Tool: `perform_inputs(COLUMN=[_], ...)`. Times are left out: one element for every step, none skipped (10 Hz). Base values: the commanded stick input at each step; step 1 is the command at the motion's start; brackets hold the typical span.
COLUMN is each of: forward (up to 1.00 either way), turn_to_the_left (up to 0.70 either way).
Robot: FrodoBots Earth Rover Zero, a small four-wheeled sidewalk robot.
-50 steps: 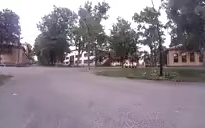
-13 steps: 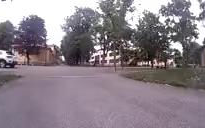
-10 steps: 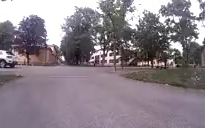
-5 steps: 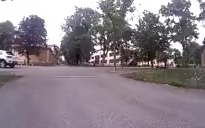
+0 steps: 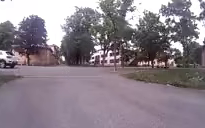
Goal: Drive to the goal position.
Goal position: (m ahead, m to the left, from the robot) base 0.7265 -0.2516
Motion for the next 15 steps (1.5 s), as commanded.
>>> perform_inputs(forward=[0.45, 0.45, 0.45, 0.45, 0.45, 0.45, 0.45, 0.45, 0.45, 0.45, 0.45, 0.45, 0.45, 0.45, 0.45], turn_to_the_left=[0.27, 0.27, 0.27, 0.27, 0.27, 0.27, 0.27, 0.27, 0.27, 0.27, 0.0, 0.0, 0.0, 0.0, 0.0])
